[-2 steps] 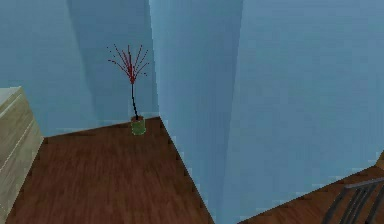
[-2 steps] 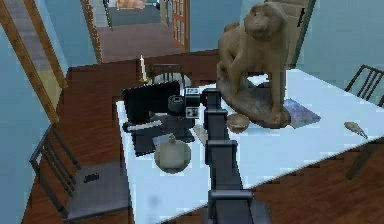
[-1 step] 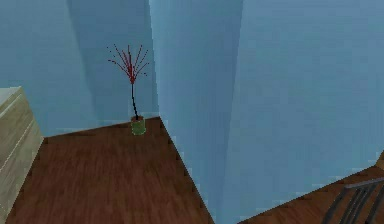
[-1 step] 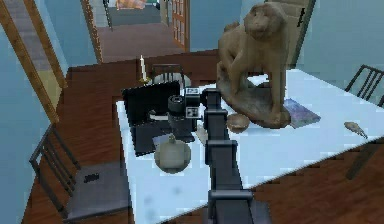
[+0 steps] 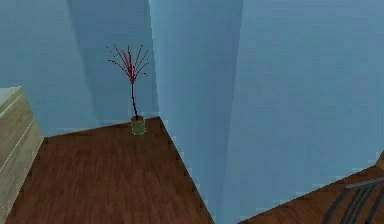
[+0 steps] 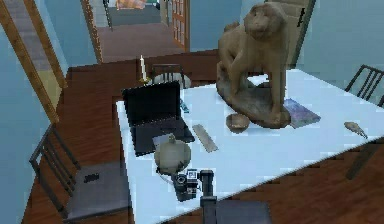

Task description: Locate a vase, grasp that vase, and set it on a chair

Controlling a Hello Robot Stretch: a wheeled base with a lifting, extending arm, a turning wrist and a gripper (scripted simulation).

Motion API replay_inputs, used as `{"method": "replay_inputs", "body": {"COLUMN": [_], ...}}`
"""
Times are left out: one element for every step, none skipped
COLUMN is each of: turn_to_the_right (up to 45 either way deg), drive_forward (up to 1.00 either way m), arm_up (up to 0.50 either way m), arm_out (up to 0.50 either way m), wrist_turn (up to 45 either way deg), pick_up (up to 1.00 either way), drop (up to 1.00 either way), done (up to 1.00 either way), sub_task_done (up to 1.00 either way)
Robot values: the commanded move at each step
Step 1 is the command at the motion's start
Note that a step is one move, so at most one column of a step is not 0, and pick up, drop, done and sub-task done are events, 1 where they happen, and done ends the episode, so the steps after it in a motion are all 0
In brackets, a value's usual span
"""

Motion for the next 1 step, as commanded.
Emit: {"method": "replay_inputs", "body": {"turn_to_the_right": [0.0], "drive_forward": [0.00], "arm_up": [0.00], "arm_out": [0.00], "wrist_turn": [0.0], "pick_up": [1.00], "drop": [0.00], "done": [0.00], "sub_task_done": [0.00]}}
